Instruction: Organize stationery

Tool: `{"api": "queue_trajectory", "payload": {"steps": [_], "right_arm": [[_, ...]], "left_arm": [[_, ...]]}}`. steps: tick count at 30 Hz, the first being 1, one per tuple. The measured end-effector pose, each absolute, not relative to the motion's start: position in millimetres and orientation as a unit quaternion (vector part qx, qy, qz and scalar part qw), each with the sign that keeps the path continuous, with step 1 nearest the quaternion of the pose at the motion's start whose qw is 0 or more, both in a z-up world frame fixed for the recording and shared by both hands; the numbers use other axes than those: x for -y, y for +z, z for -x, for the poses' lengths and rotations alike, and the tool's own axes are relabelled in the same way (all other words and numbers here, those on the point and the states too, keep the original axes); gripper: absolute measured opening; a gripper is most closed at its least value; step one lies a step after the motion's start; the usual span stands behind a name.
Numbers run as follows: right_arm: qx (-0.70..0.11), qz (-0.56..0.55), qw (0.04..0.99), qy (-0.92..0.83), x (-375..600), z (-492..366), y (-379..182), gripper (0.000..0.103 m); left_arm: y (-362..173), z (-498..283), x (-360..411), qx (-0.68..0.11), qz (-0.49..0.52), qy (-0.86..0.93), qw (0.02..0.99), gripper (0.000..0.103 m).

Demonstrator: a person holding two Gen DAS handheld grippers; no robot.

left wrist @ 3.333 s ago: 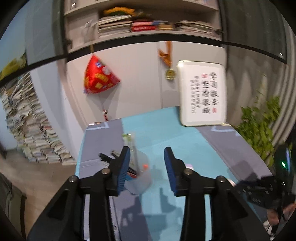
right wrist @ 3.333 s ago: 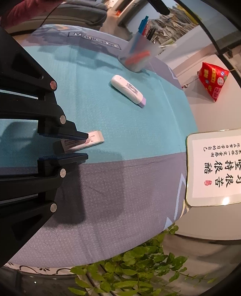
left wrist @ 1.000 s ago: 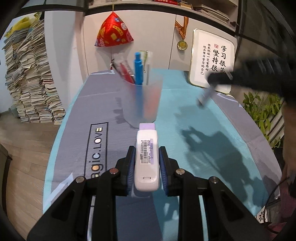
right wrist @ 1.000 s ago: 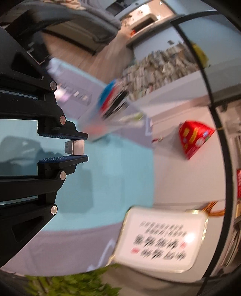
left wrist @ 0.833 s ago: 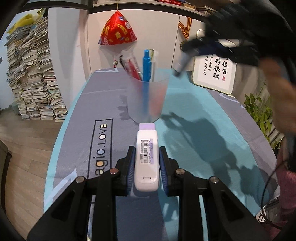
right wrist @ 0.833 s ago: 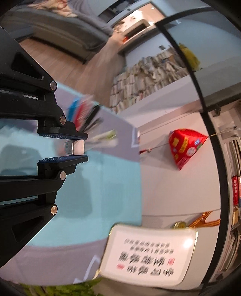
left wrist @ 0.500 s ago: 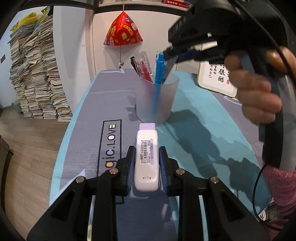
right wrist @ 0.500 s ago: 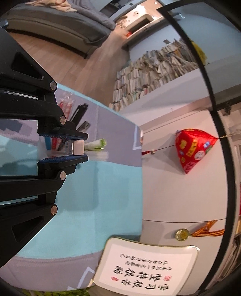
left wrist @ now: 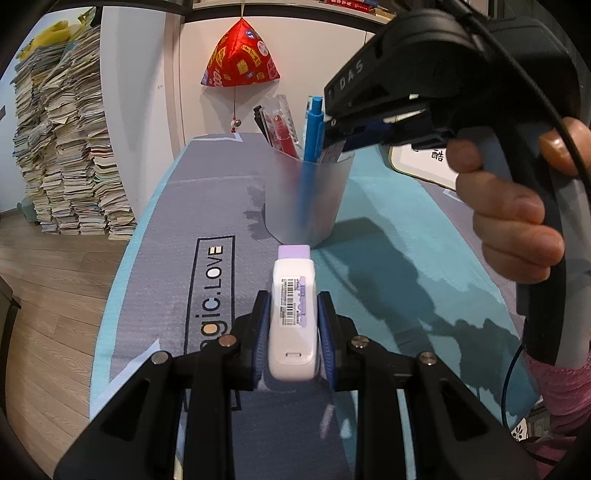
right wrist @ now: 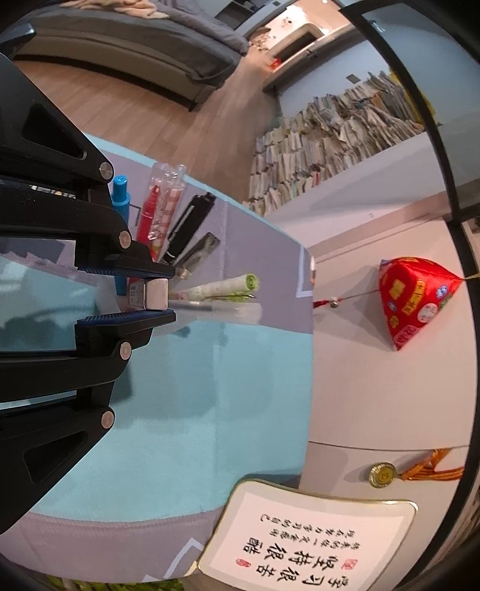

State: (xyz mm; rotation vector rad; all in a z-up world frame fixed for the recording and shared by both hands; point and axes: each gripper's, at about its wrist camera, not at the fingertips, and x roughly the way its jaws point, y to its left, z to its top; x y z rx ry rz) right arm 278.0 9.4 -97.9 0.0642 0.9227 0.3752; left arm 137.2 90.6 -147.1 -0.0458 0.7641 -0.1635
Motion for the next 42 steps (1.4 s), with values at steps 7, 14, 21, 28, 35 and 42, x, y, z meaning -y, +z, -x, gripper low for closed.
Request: {"api": "queue_trajectory", "payload": {"steps": [7, 14, 21, 28, 35, 42], "right_arm": [[-0.436, -0.046, 0.881, 0.178, 5, -268, -91, 0.017], [-0.411, -0.031, 0.898, 0.156, 30, -243, -85, 0.017], [-0.408, -0.012, 0.903, 0.131, 59, -220, -98, 0.017], [-0.407, -0.017, 0.905, 0.122, 88, -202, -105, 0.017], [-0.400, -0.009, 0.908, 0.124, 100, -190, -109, 0.017], [-0.400, -0.028, 0.908, 0.123, 120, -184, -114, 0.017]], "left_arm": [[-146, -136, -90, -0.371, 0.022, -0.079, 0.925, 0.023], [-142, -134, -85, -0.367, 0.016, -0.086, 0.926, 0.023], [-130, -131, -77, -0.356, 0.004, -0.088, 0.930, 0.023], [-114, -130, -68, -0.342, -0.007, -0.084, 0.936, 0.024], [-96, -132, -54, -0.331, -0.025, -0.081, 0.940, 0.024], [-80, -143, -42, -0.335, -0.034, -0.086, 0.938, 0.024]]}}
